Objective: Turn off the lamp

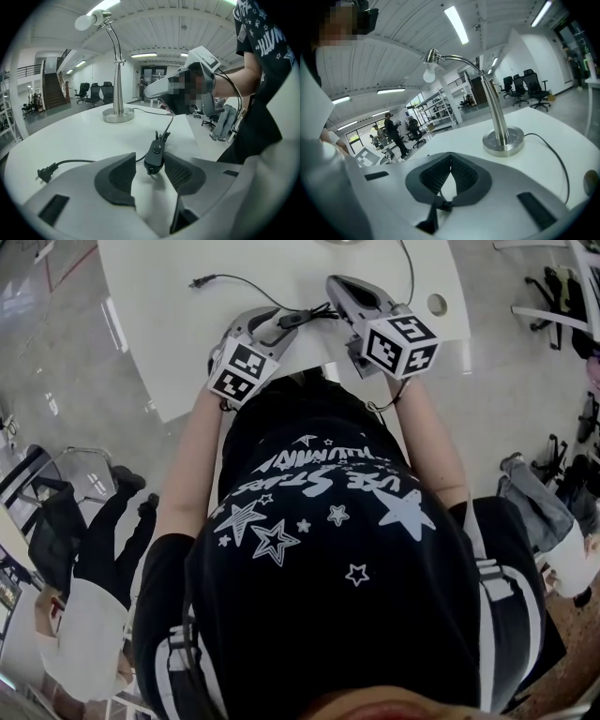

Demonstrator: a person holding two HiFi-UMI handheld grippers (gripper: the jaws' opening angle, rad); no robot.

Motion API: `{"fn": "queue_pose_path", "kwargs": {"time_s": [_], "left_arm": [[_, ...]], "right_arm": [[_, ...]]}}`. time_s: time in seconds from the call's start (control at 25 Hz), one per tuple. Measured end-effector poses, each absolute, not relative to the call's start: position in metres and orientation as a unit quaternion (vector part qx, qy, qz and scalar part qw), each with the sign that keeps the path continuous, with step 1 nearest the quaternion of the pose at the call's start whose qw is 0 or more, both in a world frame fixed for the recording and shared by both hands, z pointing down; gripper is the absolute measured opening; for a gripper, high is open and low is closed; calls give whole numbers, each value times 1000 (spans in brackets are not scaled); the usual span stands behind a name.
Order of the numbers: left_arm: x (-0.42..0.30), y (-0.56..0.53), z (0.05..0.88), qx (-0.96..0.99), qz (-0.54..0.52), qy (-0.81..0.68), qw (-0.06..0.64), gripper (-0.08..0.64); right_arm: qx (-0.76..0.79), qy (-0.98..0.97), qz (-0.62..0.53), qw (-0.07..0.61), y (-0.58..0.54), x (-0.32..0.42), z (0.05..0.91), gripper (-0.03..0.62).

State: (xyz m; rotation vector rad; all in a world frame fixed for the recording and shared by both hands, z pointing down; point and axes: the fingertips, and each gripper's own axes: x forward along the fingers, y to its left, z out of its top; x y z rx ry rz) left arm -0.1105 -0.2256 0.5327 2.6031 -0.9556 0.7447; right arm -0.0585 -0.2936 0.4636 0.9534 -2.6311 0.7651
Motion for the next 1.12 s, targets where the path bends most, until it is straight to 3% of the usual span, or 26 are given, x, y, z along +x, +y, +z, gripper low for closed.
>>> {"fn": "queue_pose_path", "kwargs": {"time_s": [0.56, 0.64, 1.12], "left_arm": [[-104, -219, 540, 904, 275, -303, 127, 180], [-105, -219, 539, 904, 276, -300, 129, 144], [-103, -219, 532, 908, 281, -289, 115, 129]], "right_arm": [[333, -897, 268, 118, -292, -58, 463, 6], [333, -896, 268, 117, -291, -57, 463, 6], [301, -903, 270, 144, -278, -64, 470, 6]]}}
